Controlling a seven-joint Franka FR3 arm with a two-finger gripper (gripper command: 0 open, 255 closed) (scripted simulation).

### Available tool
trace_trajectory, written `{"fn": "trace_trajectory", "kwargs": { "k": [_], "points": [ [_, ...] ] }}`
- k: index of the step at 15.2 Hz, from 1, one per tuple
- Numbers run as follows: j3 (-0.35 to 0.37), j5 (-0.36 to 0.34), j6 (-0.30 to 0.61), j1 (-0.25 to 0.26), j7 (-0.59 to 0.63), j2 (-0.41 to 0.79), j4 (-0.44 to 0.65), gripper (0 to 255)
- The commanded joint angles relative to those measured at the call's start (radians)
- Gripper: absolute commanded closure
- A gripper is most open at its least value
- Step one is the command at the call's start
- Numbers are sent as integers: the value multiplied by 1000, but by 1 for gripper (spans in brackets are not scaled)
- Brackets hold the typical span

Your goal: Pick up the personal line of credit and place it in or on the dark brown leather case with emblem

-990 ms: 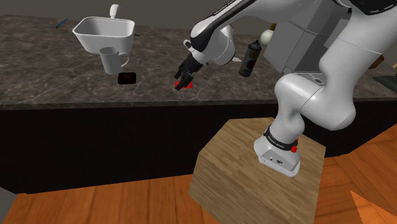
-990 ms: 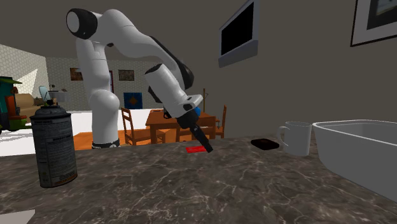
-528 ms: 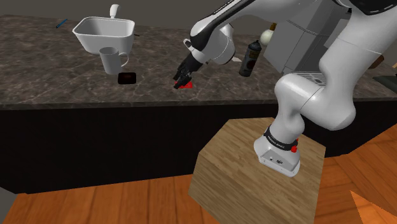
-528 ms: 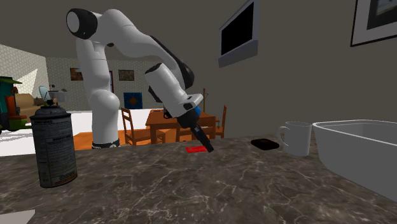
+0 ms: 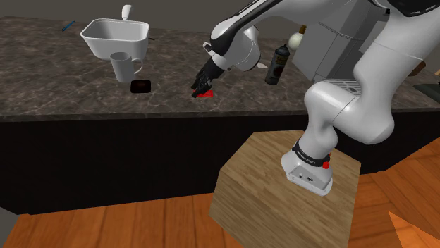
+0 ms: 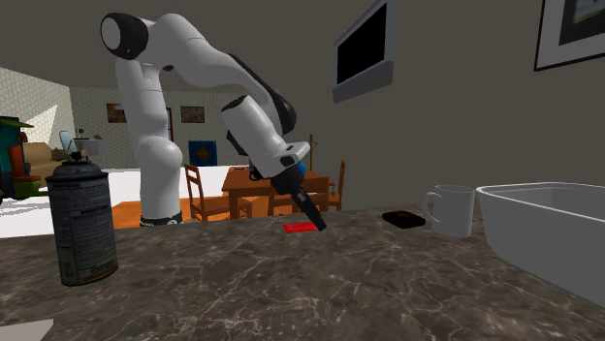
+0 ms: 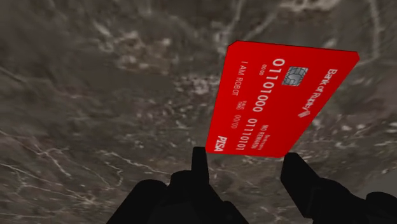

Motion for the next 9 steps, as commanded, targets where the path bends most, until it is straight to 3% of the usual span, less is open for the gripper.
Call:
{"fn": "trace_trajectory", "kwargs": {
  "k": [1,4,9],
  "points": [
    [31,-58,4,-34,48,-17,-16,255],
    [127,-208,-1,-144,175,-66,-29,255],
    [259,-382,-41,-294,330,-124,-32,255]
  ]
}}
